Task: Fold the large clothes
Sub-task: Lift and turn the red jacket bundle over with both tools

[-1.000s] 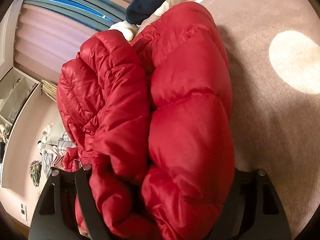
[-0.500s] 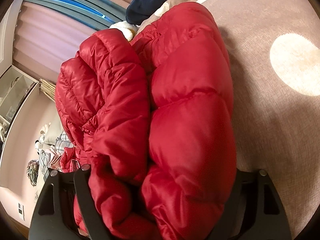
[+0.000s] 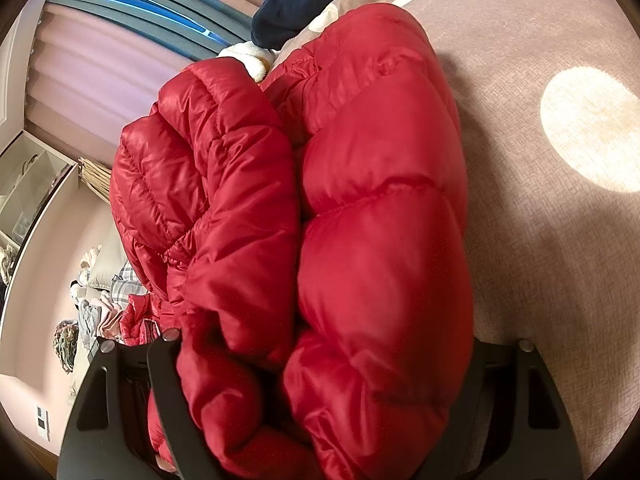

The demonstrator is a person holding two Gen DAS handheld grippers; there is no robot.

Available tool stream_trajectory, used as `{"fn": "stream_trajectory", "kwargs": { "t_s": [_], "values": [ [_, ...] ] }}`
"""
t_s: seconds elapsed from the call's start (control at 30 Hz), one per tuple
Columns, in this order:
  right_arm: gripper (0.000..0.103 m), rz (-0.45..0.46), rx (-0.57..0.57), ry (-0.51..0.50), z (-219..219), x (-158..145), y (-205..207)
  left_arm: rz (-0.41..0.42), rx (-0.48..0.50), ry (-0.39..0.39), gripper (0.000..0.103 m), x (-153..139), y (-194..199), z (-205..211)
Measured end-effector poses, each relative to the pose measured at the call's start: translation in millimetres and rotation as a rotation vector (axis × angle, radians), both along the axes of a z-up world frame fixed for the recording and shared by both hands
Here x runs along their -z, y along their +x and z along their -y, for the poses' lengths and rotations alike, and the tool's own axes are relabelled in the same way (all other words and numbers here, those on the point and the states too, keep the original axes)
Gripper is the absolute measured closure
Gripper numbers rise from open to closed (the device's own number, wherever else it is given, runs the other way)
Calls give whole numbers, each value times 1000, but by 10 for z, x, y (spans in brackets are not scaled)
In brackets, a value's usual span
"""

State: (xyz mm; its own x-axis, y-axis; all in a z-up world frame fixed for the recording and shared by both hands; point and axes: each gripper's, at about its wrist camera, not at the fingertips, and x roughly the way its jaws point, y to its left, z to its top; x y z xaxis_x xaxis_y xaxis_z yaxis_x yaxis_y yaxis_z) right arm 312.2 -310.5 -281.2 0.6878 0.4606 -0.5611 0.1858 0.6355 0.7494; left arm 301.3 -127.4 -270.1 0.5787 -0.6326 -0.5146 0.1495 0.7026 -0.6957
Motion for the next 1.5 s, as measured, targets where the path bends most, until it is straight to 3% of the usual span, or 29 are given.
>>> {"fn": "stream_trajectory", "kwargs": {
  "t_s": [0.2,0.33,0.57,0.77,1.07,1.23,1.5],
  "values": [
    [24,-12,-2,21,8,-24,-6,-44,-6,17,17,-129,21,-79],
    [30,-12,-1,84,65,-64,-44,-60,6,32,17,-310,29,-120],
    [35,104,-55,147,26,-380,-168,-29,9,58,21,-725,-75,-88],
    [35,266,-104,187,-146,-920,-390,60,6,-42,21,-1349,-278,-402],
    [35,454,-245,112,-757,-1979,-779,305,-37,-37,21,-2467,-927,-966],
    [35,523,-301,66,-1178,-2327,-824,364,-68,-61,21,-2766,-1071,-1304],
    [34,576,-347,98,-1501,-2459,-811,438,-94,-8,21,-3019,-1325,-1430]
  ]
}}
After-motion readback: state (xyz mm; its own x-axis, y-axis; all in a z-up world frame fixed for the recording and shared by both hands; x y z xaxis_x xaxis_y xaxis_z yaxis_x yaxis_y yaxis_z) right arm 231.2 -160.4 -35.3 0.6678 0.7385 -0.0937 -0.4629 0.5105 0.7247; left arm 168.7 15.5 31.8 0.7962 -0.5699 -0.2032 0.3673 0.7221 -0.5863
